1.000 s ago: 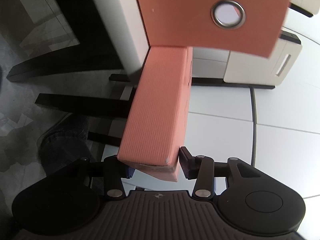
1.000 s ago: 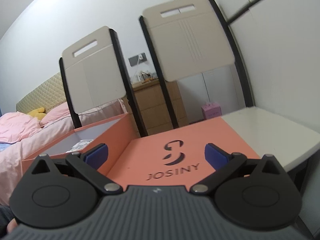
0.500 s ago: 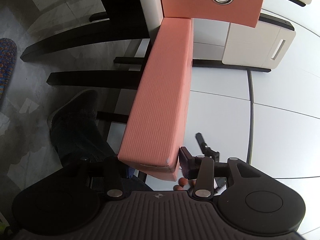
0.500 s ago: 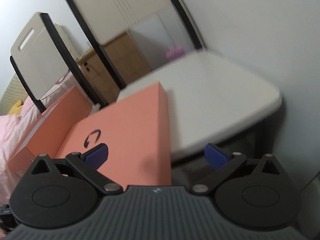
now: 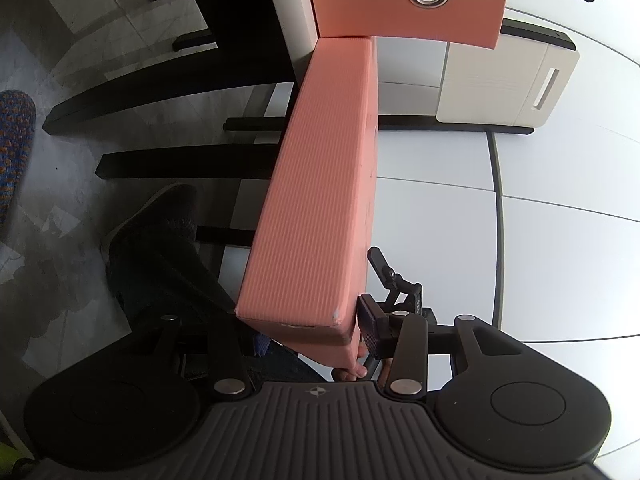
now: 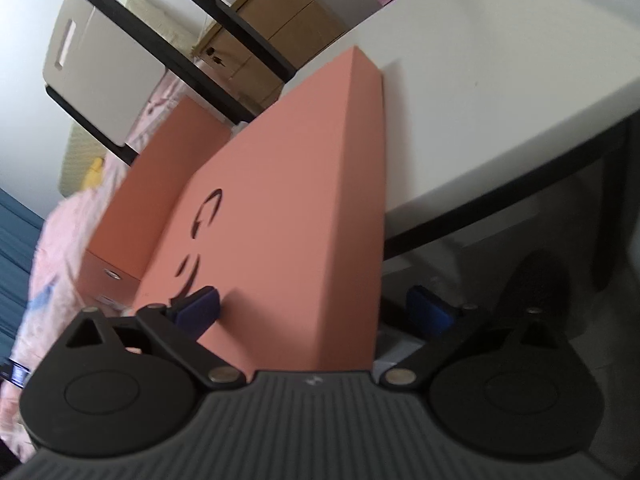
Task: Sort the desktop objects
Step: 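Lift the pink lid by its edge with the left tool, then grasp the lid's other edge with the right tool while the left tool holds it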
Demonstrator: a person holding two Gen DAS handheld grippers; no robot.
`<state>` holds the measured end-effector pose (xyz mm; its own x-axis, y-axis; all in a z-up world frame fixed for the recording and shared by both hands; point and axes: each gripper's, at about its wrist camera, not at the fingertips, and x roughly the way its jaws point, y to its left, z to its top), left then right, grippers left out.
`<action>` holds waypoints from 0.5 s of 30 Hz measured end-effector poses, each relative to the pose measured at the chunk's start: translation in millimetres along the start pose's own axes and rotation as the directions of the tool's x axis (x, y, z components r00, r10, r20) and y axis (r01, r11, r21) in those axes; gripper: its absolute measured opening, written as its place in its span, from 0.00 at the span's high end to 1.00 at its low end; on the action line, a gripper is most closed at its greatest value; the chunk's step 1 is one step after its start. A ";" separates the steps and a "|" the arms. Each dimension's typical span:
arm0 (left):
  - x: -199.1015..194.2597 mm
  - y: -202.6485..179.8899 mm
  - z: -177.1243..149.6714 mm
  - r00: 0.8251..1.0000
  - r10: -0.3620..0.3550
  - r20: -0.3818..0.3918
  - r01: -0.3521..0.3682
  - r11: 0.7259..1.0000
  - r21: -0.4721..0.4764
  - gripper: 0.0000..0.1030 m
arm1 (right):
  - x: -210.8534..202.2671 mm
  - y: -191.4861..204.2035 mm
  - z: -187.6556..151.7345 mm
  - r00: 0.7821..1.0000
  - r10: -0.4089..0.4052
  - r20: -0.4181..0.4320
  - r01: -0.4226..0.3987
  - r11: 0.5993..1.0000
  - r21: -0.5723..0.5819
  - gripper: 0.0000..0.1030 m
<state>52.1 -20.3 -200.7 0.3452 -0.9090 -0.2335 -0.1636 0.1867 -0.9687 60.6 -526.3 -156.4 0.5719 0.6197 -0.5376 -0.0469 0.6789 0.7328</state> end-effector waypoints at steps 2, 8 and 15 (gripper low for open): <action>-0.7 -2.0 0.5 1.000 -0.001 0.002 0.001 1.000 0.001 0.53 | -1.8 -0.7 -0.7 0.999 0.040 0.001 -0.040 0.999 0.017 0.21; -8.8 -21.8 1.3 1.000 -0.027 0.007 0.027 0.999 0.046 0.55 | -19.5 10.1 -2.8 0.997 0.072 0.033 -0.072 0.997 0.012 0.30; -26.1 -56.3 4.5 0.994 -0.102 0.030 0.097 0.985 0.142 0.55 | -60.0 38.3 -6.4 0.986 0.094 0.135 -0.090 0.995 -0.031 0.39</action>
<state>56.4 -5.4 -140.5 0.3875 -0.9118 -0.1359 0.0036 0.1489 -0.9888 19.3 -535.0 -98.7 0.6705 0.6215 -0.4052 -0.1239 0.6323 0.7648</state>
